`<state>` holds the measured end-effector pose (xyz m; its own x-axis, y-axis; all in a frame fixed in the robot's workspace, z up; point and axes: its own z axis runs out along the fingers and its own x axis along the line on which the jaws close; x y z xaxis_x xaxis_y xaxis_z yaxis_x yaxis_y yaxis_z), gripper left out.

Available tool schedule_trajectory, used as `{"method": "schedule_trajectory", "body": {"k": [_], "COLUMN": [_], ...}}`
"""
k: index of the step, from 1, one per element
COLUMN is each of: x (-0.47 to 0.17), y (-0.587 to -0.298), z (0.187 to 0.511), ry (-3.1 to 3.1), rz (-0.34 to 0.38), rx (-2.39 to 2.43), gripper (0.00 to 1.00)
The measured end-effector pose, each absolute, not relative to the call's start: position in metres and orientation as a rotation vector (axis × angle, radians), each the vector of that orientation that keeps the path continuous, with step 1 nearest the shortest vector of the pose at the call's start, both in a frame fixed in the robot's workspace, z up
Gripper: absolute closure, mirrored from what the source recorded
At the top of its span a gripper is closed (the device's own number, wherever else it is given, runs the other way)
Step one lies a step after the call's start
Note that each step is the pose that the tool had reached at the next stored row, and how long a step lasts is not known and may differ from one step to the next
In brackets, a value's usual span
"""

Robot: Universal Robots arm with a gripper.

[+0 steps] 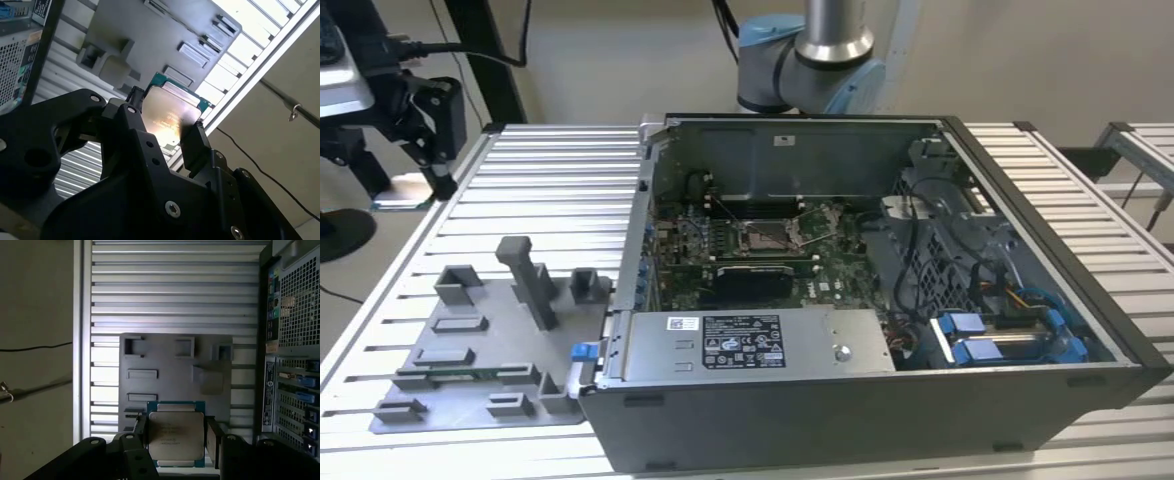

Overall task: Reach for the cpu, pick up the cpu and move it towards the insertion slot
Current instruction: 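Pick up the cpu and move it towards the insertion slot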

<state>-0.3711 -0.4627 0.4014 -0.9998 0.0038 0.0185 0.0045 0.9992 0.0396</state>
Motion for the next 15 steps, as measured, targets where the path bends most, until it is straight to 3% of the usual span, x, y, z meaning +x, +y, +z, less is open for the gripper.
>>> {"method": "schedule_trajectory", "body": {"k": [15], "x": [-0.341], "y": [-0.463], "z": [0.401], "ry": [-3.123], "rz": [-0.062], "rx": [-0.006], "gripper": [1.0]}}
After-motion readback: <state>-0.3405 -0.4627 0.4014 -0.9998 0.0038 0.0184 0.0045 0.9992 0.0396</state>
